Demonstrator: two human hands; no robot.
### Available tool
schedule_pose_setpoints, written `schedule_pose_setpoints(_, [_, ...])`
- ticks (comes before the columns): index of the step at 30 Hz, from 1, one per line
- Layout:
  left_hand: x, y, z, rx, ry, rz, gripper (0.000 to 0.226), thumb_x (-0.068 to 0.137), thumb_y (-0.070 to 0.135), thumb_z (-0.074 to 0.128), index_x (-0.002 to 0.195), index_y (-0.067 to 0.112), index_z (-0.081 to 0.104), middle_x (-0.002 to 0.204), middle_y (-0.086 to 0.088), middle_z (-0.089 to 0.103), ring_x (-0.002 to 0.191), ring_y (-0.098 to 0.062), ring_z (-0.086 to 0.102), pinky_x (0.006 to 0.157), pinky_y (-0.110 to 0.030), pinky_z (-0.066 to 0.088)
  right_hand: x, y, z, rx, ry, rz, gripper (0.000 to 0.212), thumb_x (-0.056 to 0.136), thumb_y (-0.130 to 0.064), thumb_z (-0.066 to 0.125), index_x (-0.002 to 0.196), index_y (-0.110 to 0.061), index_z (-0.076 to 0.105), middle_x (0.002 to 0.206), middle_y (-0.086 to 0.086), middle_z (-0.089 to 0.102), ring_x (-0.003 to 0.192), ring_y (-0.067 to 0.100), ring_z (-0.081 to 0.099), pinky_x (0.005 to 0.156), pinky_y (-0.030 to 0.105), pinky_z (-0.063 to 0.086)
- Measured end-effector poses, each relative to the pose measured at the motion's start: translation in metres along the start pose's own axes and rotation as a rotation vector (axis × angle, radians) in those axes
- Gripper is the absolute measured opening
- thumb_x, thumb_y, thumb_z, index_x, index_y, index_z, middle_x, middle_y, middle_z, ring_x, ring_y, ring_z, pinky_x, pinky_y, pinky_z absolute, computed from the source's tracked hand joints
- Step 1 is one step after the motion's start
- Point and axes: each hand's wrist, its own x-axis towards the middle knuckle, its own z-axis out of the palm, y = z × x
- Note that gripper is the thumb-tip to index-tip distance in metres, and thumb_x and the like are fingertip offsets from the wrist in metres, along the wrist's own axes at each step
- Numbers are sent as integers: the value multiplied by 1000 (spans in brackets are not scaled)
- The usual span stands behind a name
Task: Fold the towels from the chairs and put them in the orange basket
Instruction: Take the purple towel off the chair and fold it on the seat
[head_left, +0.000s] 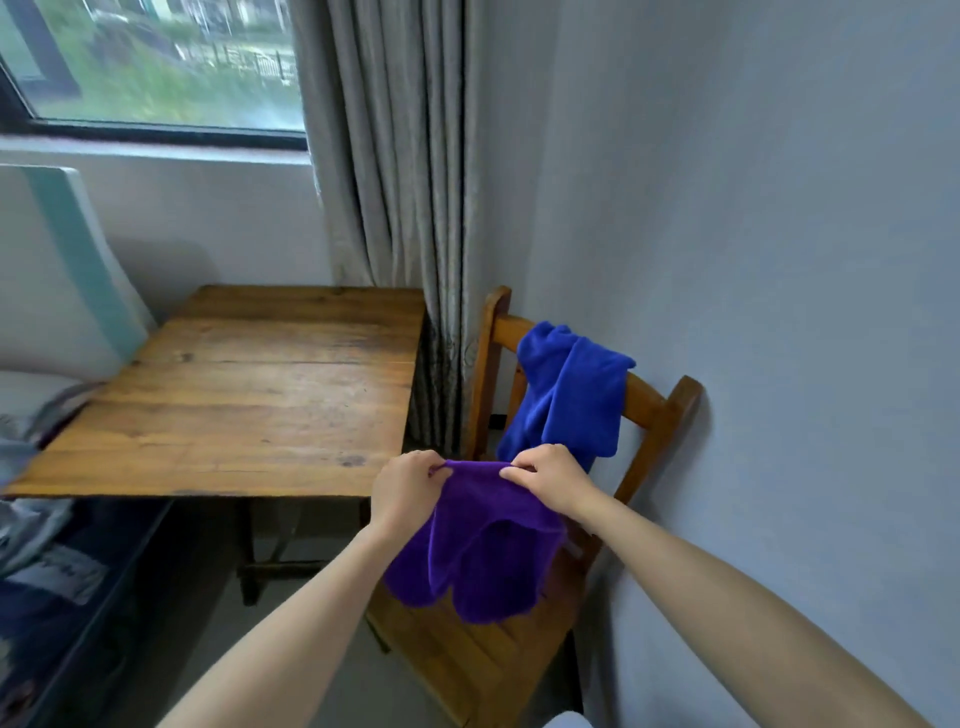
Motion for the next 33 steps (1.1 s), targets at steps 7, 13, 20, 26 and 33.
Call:
schedule_pose_setpoints(7, [9, 12, -38, -95, 85, 5, 19, 93, 23, 53, 97, 9, 65, 88, -4, 65, 75, -13, 52, 58, -17, 35, 4, -46, -40, -1, 105, -146, 29, 93, -29, 53, 93, -5, 69, 85, 9, 66, 78, 13, 57, 75, 30, 47])
schedule_pose_setpoints(13, [17, 20, -67, -359, 214, -29, 14, 91, 19, 56, 85, 9, 63, 75, 1, 60, 74, -16, 55, 54, -12, 35, 9, -97, -69, -8, 169, -273, 30, 94, -26, 53, 88, -1, 67, 79, 8, 61, 73, 12, 53, 65, 21, 41])
schedule_pose_setpoints(20, [8, 12, -75, -563, 260, 4, 38, 86, 28, 63, 118, 12, 52, 102, 3, 58, 92, -11, 56, 69, -13, 45, 12, -136, -104, 129, 245, -313, 25, 96, -24, 50, 82, -7, 62, 70, -3, 56, 66, 8, 52, 65, 21, 43])
schedule_pose_setpoints(26, [1, -6, -53, -575, -6, -20, 38, 81, 19, 70, 114, 21, 52, 105, 5, 58, 97, -11, 58, 66, -12, 49, 6, -149, -131, 303, 256, -318, 26, 95, -22, 51, 73, -10, 60, 65, -1, 57, 56, 3, 53, 51, 10, 42])
schedule_pose_setpoints(33, [0, 5, -70, -637, 85, -32, 4, 88, 14, 60, 86, 13, 64, 86, -10, 68, 80, -20, 64, 68, -30, 52, 12, -121, -141, 346, 444, -226, 35, 96, -21, 50, 63, -8, 50, 59, 3, 43, 55, 12, 37, 49, 20, 31])
